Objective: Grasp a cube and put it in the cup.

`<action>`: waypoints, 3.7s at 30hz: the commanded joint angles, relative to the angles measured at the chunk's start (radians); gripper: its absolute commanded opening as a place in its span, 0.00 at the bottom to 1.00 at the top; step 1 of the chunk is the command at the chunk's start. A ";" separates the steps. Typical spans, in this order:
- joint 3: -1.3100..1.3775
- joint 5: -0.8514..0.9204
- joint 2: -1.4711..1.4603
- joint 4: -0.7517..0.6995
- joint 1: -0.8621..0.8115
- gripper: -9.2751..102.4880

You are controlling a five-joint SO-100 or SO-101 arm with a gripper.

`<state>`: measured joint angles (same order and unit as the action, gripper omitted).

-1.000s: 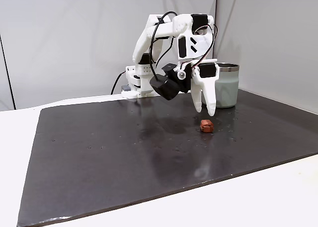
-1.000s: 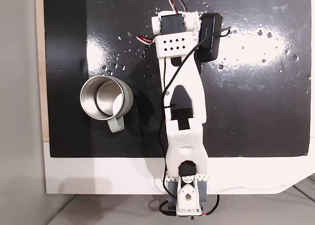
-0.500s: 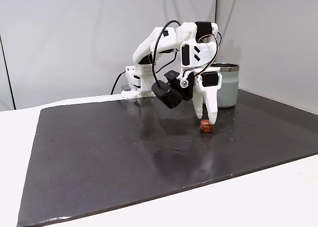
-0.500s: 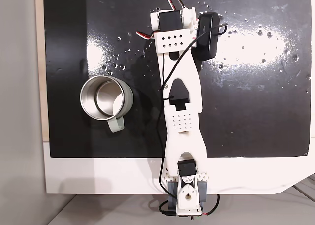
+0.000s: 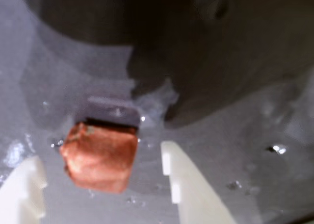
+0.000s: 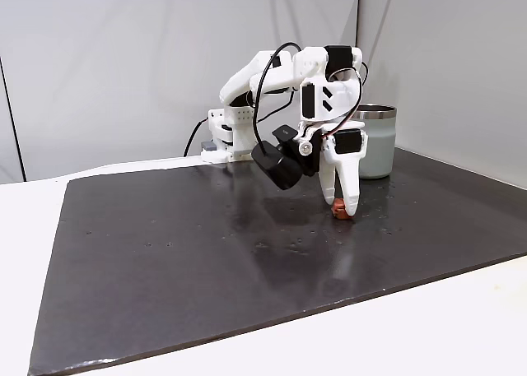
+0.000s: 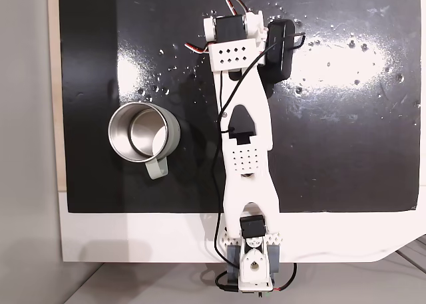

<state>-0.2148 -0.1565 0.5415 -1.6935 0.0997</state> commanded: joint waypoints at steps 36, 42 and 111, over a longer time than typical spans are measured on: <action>0.087 0.011 0.008 -0.029 -0.009 0.15; 0.060 0.008 0.084 -0.031 -0.002 0.15; -0.853 0.230 1.177 0.052 0.489 0.14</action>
<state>-1.0538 0.0430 1.6567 -1.6536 0.5507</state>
